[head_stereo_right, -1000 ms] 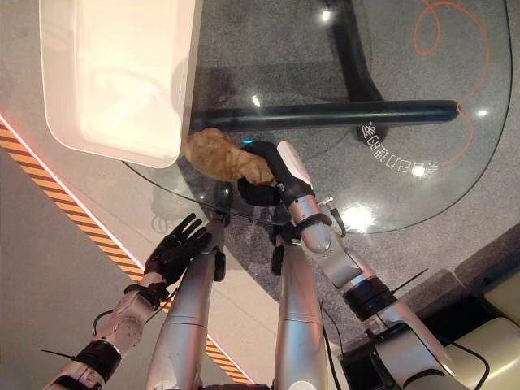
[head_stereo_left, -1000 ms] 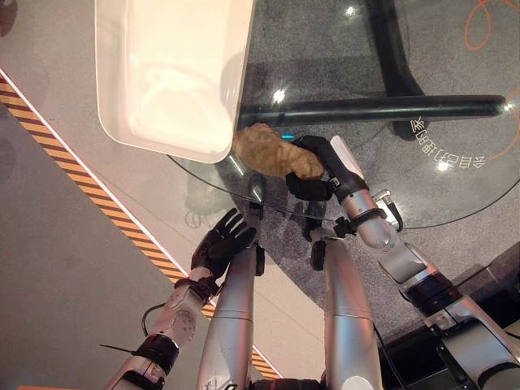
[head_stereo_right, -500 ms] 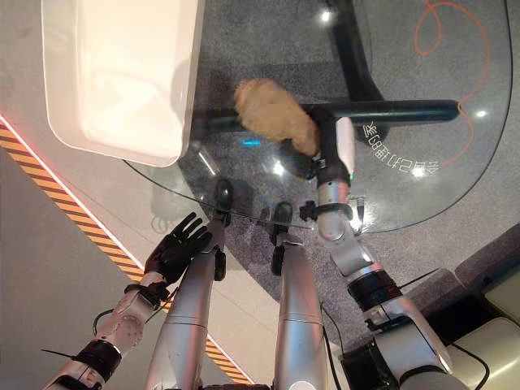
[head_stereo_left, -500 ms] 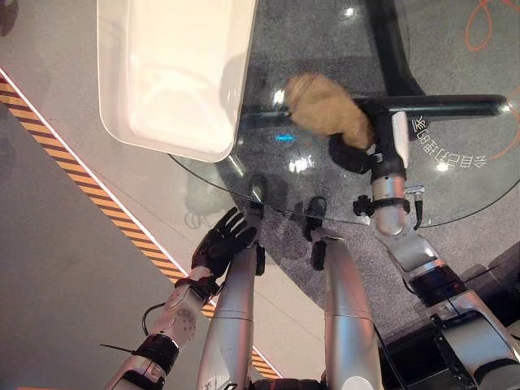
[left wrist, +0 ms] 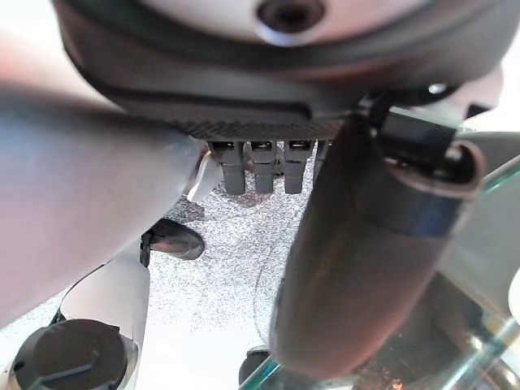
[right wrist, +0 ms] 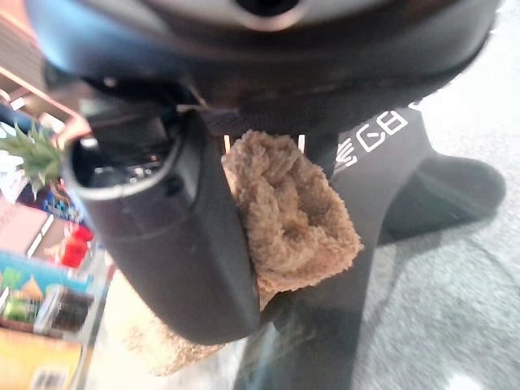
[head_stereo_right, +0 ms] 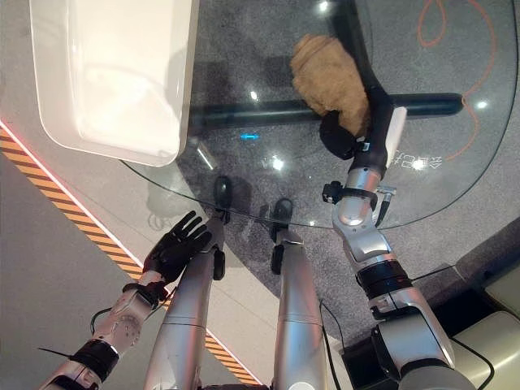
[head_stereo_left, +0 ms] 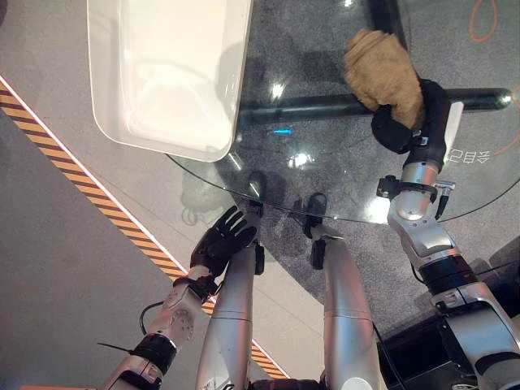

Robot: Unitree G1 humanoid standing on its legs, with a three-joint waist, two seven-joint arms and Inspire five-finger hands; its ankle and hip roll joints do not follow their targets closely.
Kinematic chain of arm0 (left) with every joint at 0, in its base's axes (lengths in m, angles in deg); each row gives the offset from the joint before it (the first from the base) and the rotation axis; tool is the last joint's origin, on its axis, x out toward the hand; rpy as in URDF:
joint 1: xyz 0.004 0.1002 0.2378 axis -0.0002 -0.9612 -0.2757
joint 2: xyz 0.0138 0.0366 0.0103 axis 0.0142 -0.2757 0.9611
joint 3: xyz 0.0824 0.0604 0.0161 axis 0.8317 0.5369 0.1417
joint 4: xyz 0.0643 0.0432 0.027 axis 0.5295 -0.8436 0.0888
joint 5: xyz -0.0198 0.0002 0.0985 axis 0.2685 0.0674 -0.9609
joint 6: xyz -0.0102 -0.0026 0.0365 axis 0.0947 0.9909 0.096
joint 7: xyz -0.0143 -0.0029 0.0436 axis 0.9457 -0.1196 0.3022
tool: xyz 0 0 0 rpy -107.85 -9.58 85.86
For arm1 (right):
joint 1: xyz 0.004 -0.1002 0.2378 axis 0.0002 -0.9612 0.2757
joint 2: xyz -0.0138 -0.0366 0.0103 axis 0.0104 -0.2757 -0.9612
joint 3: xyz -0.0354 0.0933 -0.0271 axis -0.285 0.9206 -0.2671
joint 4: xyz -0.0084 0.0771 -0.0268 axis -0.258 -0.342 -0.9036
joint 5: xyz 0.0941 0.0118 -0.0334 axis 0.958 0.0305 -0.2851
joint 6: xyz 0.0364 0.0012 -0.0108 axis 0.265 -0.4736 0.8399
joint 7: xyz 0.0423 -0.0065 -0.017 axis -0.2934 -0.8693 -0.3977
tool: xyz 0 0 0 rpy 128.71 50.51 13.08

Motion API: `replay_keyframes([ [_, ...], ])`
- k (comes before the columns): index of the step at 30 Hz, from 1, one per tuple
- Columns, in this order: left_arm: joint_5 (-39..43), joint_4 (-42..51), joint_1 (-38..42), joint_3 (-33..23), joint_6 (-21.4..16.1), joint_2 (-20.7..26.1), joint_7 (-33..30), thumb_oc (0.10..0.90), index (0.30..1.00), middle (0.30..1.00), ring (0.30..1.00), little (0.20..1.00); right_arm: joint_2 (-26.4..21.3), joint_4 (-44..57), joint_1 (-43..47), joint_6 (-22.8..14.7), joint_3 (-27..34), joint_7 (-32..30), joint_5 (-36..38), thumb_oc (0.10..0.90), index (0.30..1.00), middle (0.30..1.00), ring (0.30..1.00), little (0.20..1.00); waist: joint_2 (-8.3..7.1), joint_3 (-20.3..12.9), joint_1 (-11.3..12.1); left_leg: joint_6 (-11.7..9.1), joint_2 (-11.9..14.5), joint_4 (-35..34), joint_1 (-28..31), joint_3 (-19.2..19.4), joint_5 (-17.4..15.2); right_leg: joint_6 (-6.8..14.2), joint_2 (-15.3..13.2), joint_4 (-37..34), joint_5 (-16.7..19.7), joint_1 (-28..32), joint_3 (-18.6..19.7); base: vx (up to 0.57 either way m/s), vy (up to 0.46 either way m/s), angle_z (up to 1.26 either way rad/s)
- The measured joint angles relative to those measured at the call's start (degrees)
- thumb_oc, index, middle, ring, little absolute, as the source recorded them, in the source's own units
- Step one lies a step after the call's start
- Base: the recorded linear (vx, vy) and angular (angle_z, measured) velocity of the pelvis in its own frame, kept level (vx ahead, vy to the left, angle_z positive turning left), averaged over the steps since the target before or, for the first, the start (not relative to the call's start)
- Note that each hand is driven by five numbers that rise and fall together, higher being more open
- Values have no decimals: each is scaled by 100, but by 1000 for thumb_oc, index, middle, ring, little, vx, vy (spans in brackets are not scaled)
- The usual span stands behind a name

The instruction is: Wipe the table with a cloth and put it in the basket.

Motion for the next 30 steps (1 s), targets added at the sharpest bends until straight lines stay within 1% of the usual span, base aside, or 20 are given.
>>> replay_keyframes([
  [2,10,-11,10,37,-19,4,-7,800,900,900,900,900,-1,-101,29,-42,111,-174,31,100,300,300,300,200,-3,-2,6,-3,-4,-47,2,12,27,0,-3,-3,6,-28,28,-47,-7,0],
  [4,17,-2,14,53,-34,1,-11,800,900,900,900,900,3,-305,7,-94,208,-445,69,100,300,300,300,200,-18,-7,16,6,3,-5,20,24,-11,-5,7,-11,1,0,34,0,0,0],
  [5,17,19,2,63,-53,10,-21,800,900,900,900,900,1,-328,-58,-121,296,-618,155,100,300,300,300,200,-20,-5,2,18,-5,11,22,20,-35,-2,1,-31,-11,13,60,-9,-13,-3],
  [7,21,20,5,65,-67,7,-19,800,900,900,900,900,5,-409,-118,-177,469,-923,287,100,300,300,300,200,-20,-5,1,17,-5,-8,-7,41,38,13,6,-8,8,-24,48,-31,-12,-3],
  [10,24,30,10,90,-103,26,-22,800,900,900,900,900,16,-656,-198,-300,855,-1546,578,100,300,300,300,200,-21,-1,-19,21,-12,-93,-25,76,63,21,1,-40,14,-73,77,0,0,0],
  [12,24,39,10,103,-104,45,-28,800,900,900,900,900,18,-721,-240,-401,975,-1829,674,100,300,300,300,200,-21,0,-25,19,-7,-107,-25,76,63,21,6,-56,14,-76,77,0,0,0],
  [14,24,38,9,104,-104,60,-54,800,900,900,900,900,22,-802,-246,-427,1065,-2058,675,100,300,300,300,200,-20,0,-54,19,-7,-126,-23,82,63,21,18,-73,15,-77,82,0,0,0],
  [17,24,45,5,104,-104,70,-134,800,900,900,900,900,22,-800,-234,-439,1079,-2130,674,100,300,300,300,200,-19,0,-88,15,-7,-143,-19,84,63,16,29,-92,18,-82,82,-5,4,-1],
  [22,25,45,6,103,-104,66,-154,800,900,900,900,900,65,-800,-142,-490,1072,-2131,671,100,300,300,300,200,-9,5,-78,7,15,-200,-12,103,73,6,57,-166,42,-85,98,-4,7,-2],
  [27,25,47,23,104,-99,34,-154,800,900,900,900,900,78,-797,-63,-495,1062,-2129,655,100,300,300,300,200,-7,6,-25,-13,15,-197,-10,104,91,8,56,-164,40,-83,109,0,0,0],
  [30,25,42,29,103,-99,13,-164,800,900,900,900,900,86,-739,15,-493,937,-2111,642,100,300,300,300,200,-5,6,-5,-27,27,-202,-2,103,100,7,58,-143,40,-84,102,0,0,0],
])
